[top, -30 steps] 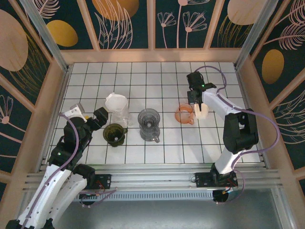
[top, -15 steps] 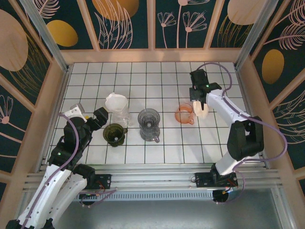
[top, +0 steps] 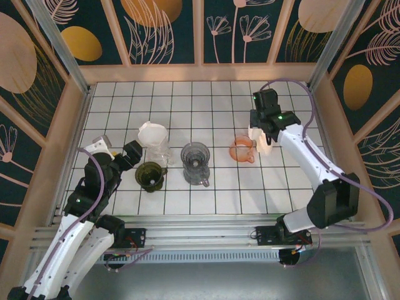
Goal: Place the coffee filter in the dripper
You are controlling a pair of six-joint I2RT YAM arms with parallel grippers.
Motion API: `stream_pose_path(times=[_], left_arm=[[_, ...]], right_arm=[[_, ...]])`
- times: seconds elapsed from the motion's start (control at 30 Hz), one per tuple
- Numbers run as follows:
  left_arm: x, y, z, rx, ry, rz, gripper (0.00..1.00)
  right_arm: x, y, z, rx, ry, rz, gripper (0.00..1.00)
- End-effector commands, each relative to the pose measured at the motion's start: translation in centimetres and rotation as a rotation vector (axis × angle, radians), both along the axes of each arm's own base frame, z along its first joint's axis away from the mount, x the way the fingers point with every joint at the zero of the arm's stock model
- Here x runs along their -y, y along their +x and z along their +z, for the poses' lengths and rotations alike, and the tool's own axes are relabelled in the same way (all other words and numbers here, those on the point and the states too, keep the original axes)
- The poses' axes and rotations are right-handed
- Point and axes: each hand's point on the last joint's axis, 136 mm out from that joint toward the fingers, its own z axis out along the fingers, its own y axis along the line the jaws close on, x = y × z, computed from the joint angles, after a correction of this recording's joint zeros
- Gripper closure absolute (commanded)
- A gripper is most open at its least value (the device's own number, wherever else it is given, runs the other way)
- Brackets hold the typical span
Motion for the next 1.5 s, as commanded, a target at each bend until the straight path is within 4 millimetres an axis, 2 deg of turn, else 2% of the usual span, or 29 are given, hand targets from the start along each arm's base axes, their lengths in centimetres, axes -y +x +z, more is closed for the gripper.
stream_pose_path(times=[0.0, 0.13, 0.33, 0.4, 0.63, 0.83, 1.0, 1.47], left_arm=[[-0.1, 0.2, 0.9, 0.02, 0.002, 0.005, 0.01], [0.1, 0.3, 1.3, 0.022, -0.011, -0.001, 0.01], [0.1, 0.4, 2.1, 0.028, -0.009, -0.003, 0.01], [0.1, 0.5, 2.2, 0.027, -0.004, -0.002, 0.01], [0.2, 0.7, 2.2, 0.03, -0.004, -0.002, 0.01], [0.5, 0.9, 2.2, 0.034, -0.008, -0.013, 0.01], [0.5, 0.9, 2.3, 0.038, 0.002, -0.02, 0.01], [1.0, 0.6, 2.1, 0.051, -0.011, -0.054, 0.01]], right_arm=[[-0.4, -1.2, 3.2, 0.073, 0.02, 0.0, 1.0], [-2.6, -2.6, 5.7, 0.109, 0.071, 0.07, 1.0], [-7.2, -6.1, 9.2, 0.07, 0.25, 0.231, 1.0], [-9.0, -7.7, 9.8, 0.015, 0.324, 0.296, 1.0], [-12.6, -11.9, 11.2, -0.175, 0.524, 0.422, 1.0], [-15.4, -13.9, 10.3, -0.35, 0.596, 0.479, 1.0], [-17.5, -14.9, 8.3, -0.492, 0.657, 0.514, 1.0], [-20.1, -13.6, 4.4, -0.635, 0.703, 0.495, 1.0]])
